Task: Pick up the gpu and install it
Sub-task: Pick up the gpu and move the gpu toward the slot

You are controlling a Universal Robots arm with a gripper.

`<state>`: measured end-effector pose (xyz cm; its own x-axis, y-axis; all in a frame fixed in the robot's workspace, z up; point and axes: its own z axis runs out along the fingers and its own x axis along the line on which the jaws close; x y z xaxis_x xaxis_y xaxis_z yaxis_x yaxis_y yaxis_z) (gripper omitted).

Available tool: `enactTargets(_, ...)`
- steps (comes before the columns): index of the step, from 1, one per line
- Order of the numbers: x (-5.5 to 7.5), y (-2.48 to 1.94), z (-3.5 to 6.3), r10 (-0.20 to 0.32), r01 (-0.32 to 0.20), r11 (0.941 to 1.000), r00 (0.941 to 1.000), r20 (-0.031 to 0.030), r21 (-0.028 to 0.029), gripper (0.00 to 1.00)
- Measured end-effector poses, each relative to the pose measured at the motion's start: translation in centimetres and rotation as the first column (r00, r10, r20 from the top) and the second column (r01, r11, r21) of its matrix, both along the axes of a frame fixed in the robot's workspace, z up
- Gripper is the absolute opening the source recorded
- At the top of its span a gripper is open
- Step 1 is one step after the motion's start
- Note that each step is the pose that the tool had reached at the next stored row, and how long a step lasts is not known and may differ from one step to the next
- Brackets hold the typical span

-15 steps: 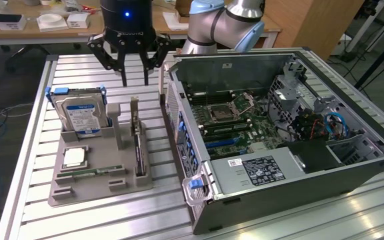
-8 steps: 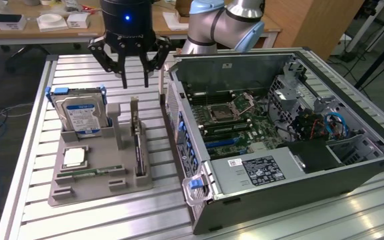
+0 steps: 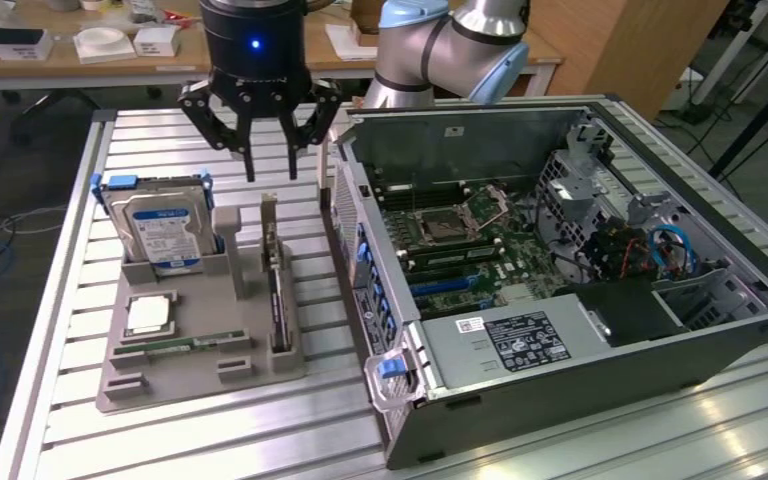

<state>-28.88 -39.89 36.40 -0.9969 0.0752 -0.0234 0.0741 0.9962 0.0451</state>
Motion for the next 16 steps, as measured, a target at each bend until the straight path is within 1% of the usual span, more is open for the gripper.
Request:
enactTargets(10,-0.01,-0.01,-0.85,0.0,0.0,1.0,1.0,-0.0001,-0.0001,0.47)
enactTargets(16,0.0,-0.3,-0.98,0.0,0.0,1.0,1.0,0.0,-0.0002,0.47)
